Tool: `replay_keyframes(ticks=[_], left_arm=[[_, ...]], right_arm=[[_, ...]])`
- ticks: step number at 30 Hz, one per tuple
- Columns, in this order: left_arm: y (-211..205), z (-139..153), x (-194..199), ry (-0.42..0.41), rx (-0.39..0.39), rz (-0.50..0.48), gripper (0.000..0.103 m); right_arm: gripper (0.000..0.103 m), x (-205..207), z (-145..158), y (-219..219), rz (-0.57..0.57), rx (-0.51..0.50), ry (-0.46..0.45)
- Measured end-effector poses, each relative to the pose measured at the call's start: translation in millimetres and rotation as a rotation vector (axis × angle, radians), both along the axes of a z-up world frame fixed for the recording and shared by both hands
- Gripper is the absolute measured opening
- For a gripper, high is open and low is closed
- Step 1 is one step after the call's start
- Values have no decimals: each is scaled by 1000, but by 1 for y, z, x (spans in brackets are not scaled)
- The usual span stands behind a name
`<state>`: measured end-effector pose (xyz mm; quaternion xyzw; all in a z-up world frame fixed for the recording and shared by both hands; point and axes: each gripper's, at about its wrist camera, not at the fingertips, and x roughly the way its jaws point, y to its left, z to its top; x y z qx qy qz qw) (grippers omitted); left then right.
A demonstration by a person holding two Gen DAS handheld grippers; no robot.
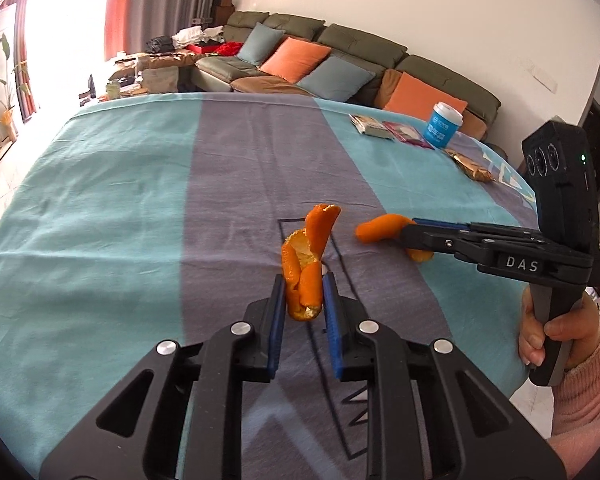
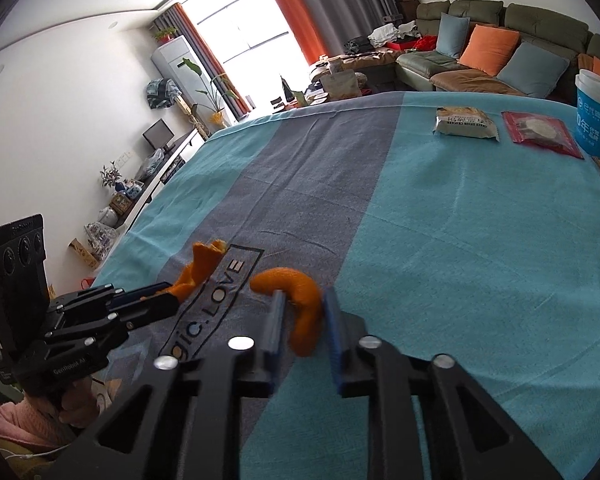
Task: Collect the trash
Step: 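Grasp an orange peel with the left tool while the right tool grasps another peel, then lift both orange peels and carry them toward the teal bin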
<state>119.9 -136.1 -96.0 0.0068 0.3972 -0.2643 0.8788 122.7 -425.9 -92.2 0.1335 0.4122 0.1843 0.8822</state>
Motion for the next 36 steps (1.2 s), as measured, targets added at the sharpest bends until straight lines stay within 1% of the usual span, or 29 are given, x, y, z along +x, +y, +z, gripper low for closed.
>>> replay_keyframes(ticks=[6,13,26,36], left_arm=[[23,6,-6,-22,2,41,19],[43,14,-13,-49,11,84,19],[77,22,-19,-72,11,167,19],[104,28,-23,-85,6,225,19]], right_arm=[[13,-1,3,6,10,8,-14],[13,1,6,14,37,53,-23],[13,8,17,52,131,108,-45],[13,18,24,89,206,127,-53]])
